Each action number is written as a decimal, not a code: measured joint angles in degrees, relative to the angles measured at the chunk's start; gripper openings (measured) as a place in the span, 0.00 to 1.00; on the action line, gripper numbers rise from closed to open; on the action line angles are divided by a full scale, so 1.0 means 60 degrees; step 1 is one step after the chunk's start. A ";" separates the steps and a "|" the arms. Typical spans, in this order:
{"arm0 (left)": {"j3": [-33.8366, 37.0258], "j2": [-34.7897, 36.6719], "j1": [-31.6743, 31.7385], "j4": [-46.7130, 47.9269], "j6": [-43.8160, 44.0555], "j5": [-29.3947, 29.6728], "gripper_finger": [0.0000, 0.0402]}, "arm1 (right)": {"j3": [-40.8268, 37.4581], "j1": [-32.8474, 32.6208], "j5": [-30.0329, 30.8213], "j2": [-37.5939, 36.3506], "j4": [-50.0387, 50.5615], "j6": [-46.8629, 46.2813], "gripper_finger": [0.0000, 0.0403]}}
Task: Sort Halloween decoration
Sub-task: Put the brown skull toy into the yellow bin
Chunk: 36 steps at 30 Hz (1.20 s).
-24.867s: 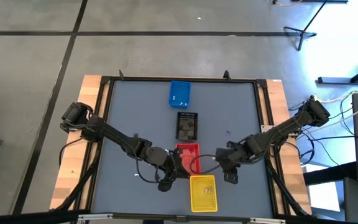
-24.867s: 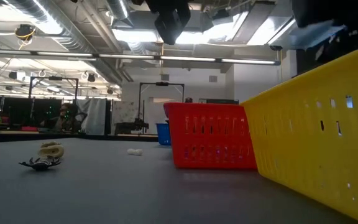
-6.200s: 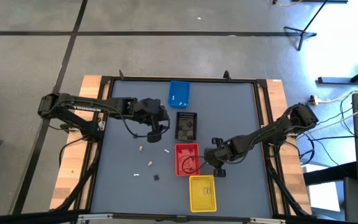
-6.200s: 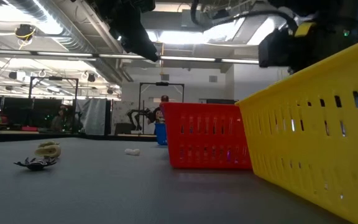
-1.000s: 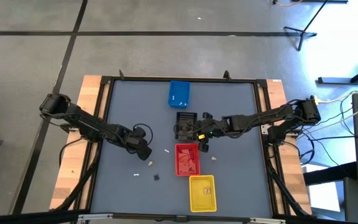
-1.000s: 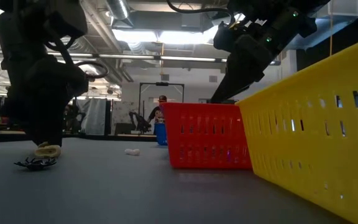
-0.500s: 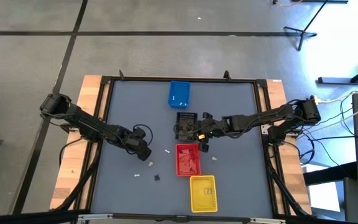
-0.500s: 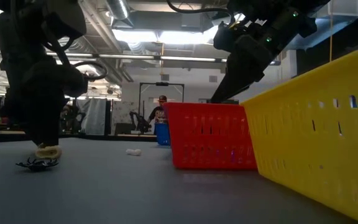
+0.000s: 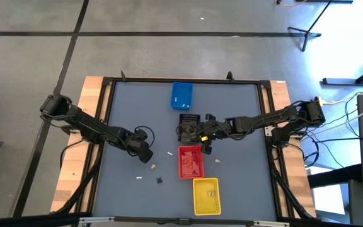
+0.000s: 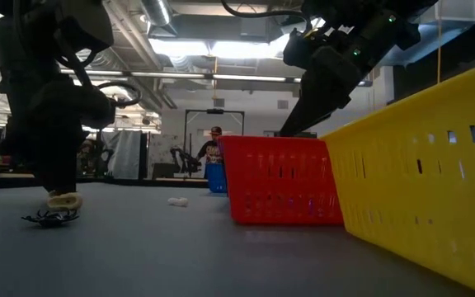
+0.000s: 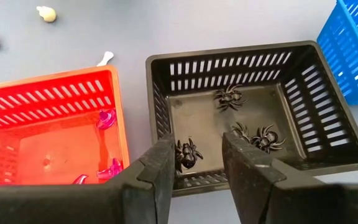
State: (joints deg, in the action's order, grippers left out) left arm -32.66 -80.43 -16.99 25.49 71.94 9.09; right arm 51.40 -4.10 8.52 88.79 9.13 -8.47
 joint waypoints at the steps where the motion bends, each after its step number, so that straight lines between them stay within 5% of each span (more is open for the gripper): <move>1: 0.0009 0.0078 0.0000 -0.0005 -0.0009 0.0006 0.12 | 0.0000 0.0000 -0.0003 0.0000 0.0000 -0.0001 0.33; 13: 0.0018 0.0931 0.0025 -0.1018 -0.0151 -0.0094 0.12 | 0.0000 0.0000 -0.0024 0.0000 0.0000 0.0000 0.33; 31: -0.0018 0.0749 -0.0263 -0.9804 -0.4689 0.1682 0.12 | -0.0002 0.0001 -0.0016 -0.0002 -0.0096 0.0000 0.33; 36: -0.0840 -0.0053 -0.0675 -1.0528 -0.5903 0.1886 0.12 | -0.0004 0.0003 -0.0013 -0.0004 -0.0095 0.0000 0.33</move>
State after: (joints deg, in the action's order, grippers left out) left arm -37.70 -80.75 -21.04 -37.68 36.52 20.41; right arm 51.37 -4.08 8.45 88.77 8.56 -8.47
